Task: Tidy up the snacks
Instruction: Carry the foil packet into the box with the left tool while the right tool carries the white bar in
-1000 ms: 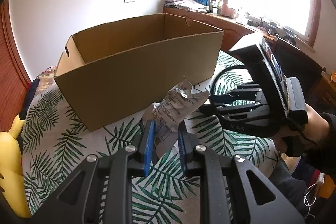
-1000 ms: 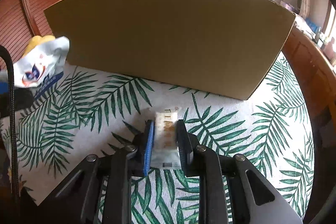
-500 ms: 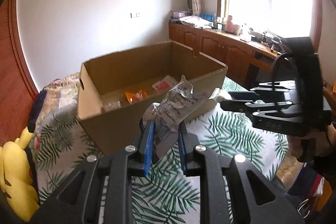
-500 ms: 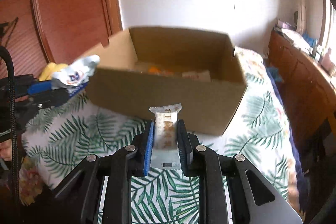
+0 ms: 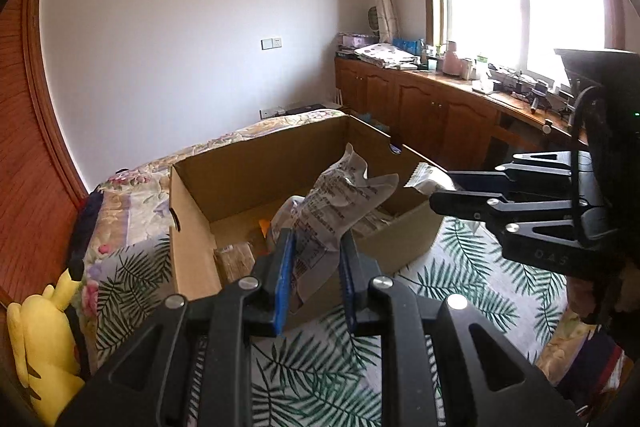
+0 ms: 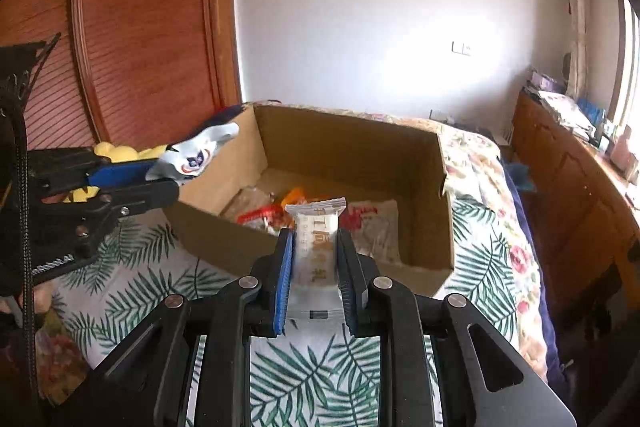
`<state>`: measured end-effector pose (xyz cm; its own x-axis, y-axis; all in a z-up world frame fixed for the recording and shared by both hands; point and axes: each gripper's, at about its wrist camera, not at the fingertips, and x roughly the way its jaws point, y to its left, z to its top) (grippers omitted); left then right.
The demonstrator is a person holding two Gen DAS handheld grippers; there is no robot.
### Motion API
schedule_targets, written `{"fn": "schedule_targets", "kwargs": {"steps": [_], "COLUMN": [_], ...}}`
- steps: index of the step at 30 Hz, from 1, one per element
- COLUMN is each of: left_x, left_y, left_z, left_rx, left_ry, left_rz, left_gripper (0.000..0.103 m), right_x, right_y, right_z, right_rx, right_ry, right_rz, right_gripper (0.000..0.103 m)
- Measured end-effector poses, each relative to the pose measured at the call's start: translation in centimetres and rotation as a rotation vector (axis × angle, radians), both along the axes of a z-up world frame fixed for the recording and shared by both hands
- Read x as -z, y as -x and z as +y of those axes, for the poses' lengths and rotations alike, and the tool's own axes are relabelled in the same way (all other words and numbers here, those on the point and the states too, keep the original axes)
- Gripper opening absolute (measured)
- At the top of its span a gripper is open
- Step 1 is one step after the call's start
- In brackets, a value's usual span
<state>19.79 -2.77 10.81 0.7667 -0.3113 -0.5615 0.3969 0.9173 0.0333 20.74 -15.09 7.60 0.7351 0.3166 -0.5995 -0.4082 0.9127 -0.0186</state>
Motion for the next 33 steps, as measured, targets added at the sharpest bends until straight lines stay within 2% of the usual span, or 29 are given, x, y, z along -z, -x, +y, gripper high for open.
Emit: {"fn": "schedule_targets", "kwargs": {"steps": [8, 13, 21, 26, 29, 33], "left_x": [-0.4, 0.7, 3.1, 4.2, 4.8, 5.1], "left_y": [-3.0, -4.7, -7.1, -7.9, -8.3, -8.3], "left_z": [0.6, 1.2, 1.7, 1.4, 1.3, 1.1], "left_rx": [-0.043, -0.069, -0.109, -0.113, -0.106, -0.116], "left_ry": [0.021, 0.042, 0.049, 0.029, 0.044, 0.041], "left_rz": [0.014, 0.047, 0.093, 0.115, 0.138, 0.135], "left_gripper": [0.018, 0.019, 0.019, 0.019, 0.020, 0.020], "right_x": [-1.3, -1.6, -0.7, 0.1, 0.6, 1.5], "right_y": [-1.2, -1.9, -3.3, -4.3, -4.7, -5.9], "right_z": [0.3, 0.5, 0.5, 0.4, 0.5, 0.6], "right_rx": [0.005, 0.011, 0.023, 0.046, 0.047, 0.060], "right_ry": [-0.004, -0.001, 0.017, 0.014, 0.031, 0.031], "right_rz": [-0.018, -0.023, -0.012, 0.008, 0.003, 0.028], "right_gripper": [0.019, 0.019, 0.019, 0.019, 0.019, 0.020]}}
